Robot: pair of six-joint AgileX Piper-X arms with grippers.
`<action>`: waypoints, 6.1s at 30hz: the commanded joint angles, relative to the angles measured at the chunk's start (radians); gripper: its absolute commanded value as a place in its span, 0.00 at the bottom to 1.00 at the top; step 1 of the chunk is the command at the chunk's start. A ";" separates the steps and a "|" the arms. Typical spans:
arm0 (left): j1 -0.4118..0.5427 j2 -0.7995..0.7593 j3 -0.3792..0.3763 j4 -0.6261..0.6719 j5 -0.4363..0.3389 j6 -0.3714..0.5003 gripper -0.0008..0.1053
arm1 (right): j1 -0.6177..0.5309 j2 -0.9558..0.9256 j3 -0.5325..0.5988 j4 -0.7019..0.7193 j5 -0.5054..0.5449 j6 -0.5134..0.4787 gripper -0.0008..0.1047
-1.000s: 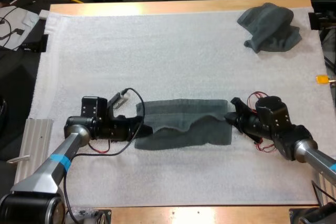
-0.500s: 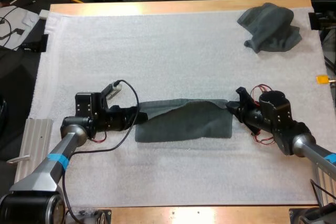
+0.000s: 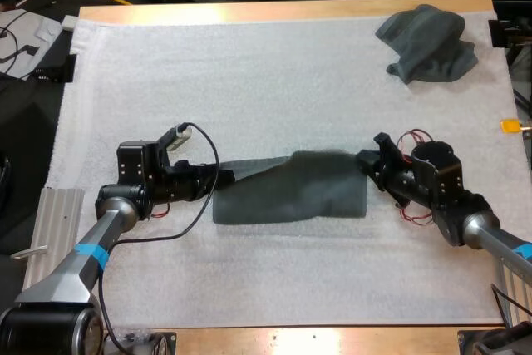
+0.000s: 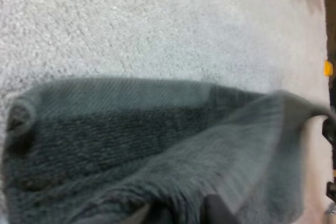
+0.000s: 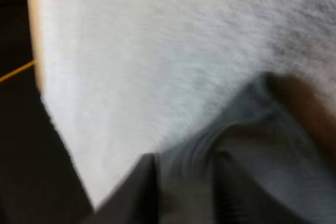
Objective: Pick towel from pile, fold and stack
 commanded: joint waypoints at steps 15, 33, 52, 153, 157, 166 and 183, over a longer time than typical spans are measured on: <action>0.002 -0.050 -0.075 -0.036 0.309 -0.068 0.56 | -0.005 -0.068 -0.010 -0.290 -0.141 -0.245 0.53; 0.003 -0.448 -0.073 0.307 0.122 0.059 0.55 | -0.003 -0.379 -0.063 0.274 -0.090 -0.629 0.52; -0.008 -0.846 -0.075 0.974 -0.254 0.375 0.55 | -0.009 -0.609 -0.310 1.090 0.243 -0.991 0.52; -0.112 -0.929 -0.076 1.015 -0.233 0.374 0.56 | 0.014 -0.092 -0.401 1.187 0.501 -1.199 0.00; -0.112 -0.928 -0.075 1.018 -0.230 0.375 0.56 | 0.020 -0.091 -0.424 1.196 0.443 -1.167 0.01; -0.114 -0.927 -0.074 1.026 -0.219 0.374 0.55 | 0.212 -0.017 -0.433 1.007 0.158 -0.830 0.00; -0.123 -0.925 -0.074 1.035 -0.202 0.370 0.56 | 0.296 0.173 -0.438 0.764 0.015 -0.589 0.01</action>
